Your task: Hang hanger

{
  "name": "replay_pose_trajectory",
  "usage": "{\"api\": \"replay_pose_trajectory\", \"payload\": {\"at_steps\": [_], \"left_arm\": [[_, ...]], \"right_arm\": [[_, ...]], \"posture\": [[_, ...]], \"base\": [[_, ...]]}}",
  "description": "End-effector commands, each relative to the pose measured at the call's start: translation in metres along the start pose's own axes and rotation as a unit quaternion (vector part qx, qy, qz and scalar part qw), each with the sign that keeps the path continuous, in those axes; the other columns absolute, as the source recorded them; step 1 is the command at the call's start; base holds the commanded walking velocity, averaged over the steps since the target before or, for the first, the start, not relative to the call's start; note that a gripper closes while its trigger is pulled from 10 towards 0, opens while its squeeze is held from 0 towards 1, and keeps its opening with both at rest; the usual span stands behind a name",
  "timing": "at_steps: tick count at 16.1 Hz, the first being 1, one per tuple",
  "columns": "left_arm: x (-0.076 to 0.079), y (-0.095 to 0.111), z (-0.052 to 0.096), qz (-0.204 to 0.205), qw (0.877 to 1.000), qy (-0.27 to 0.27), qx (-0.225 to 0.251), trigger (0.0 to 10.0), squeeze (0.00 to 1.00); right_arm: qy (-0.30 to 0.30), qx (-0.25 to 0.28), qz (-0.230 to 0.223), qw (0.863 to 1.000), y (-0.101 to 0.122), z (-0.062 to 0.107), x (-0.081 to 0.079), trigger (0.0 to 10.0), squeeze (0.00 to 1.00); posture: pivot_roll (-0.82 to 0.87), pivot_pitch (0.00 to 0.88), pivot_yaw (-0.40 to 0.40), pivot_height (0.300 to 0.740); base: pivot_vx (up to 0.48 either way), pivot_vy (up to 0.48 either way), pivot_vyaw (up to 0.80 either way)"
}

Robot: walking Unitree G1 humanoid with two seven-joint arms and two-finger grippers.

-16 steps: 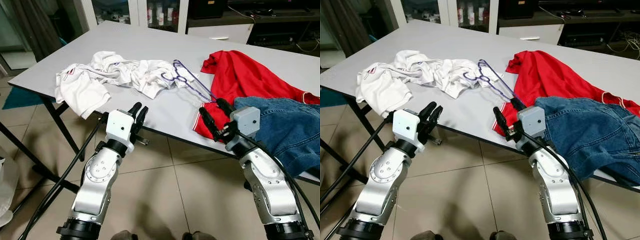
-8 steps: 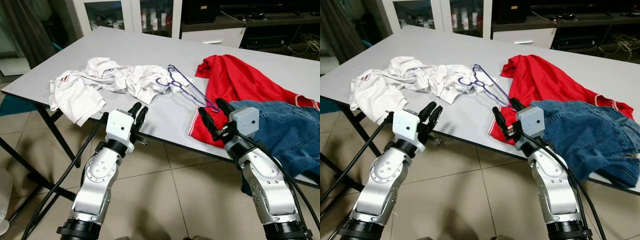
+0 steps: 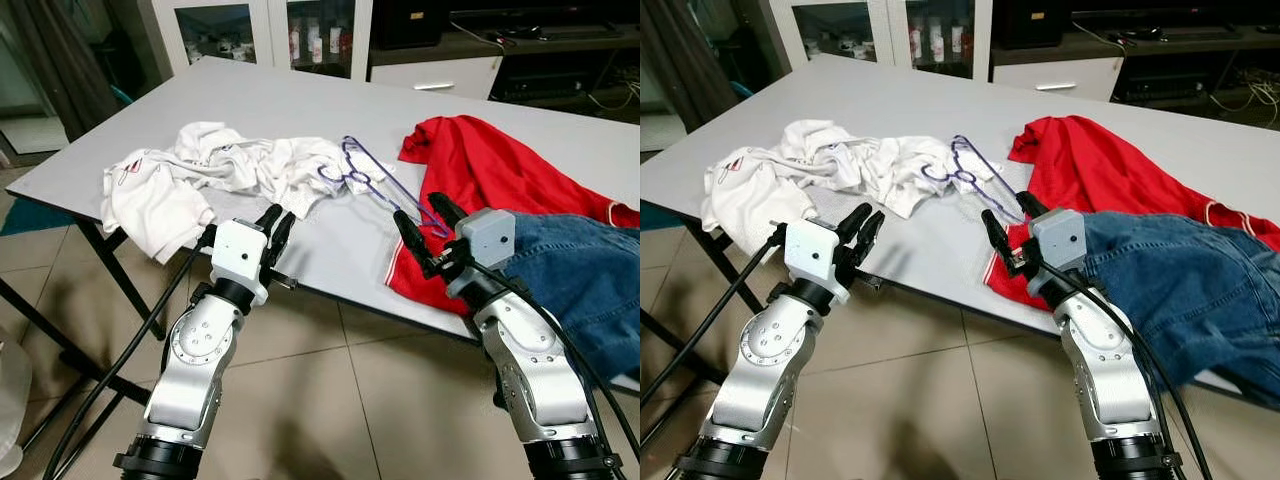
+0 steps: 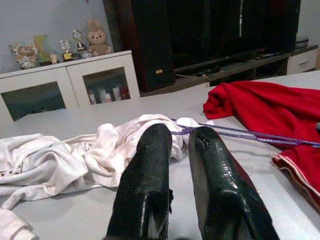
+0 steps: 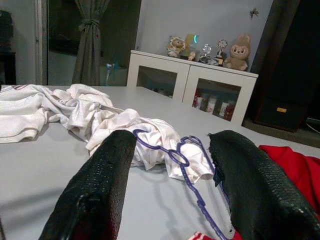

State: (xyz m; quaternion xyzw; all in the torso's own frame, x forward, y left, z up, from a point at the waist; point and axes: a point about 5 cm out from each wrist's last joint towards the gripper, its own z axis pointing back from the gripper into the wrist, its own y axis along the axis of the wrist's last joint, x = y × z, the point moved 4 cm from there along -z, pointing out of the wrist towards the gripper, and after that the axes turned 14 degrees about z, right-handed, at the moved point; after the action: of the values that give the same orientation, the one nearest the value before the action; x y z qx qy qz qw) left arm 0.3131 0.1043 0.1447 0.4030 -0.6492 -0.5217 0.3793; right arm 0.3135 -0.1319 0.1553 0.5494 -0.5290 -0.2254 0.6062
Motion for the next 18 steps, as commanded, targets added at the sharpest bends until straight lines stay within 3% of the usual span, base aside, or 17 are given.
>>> {"api": "replay_pose_trajectory", "payload": {"at_steps": [1, 18], "left_arm": [[-0.0013, 0.0005, -0.0004, -0.004, 1.0, 0.004, 0.001, 10.0, 0.0], [-0.0021, 0.0001, -0.0001, -0.004, 1.0, 0.006, -0.001, 10.0, 0.0]], "right_arm": [[0.005, 0.004, 0.0, 1.0, 0.0012, -0.0024, -0.0016, 10.0, 0.0], [0.006, 0.002, -0.002, 1.0, -0.0001, -0.0029, -0.0035, 10.0, 0.0]], "posture": [[-0.06, 0.0, 0.039, 0.74], [-0.06, 0.0, 0.037, 0.74]], "base": [[0.352, 0.0, 0.0], [0.353, 0.0, 0.0]]}}
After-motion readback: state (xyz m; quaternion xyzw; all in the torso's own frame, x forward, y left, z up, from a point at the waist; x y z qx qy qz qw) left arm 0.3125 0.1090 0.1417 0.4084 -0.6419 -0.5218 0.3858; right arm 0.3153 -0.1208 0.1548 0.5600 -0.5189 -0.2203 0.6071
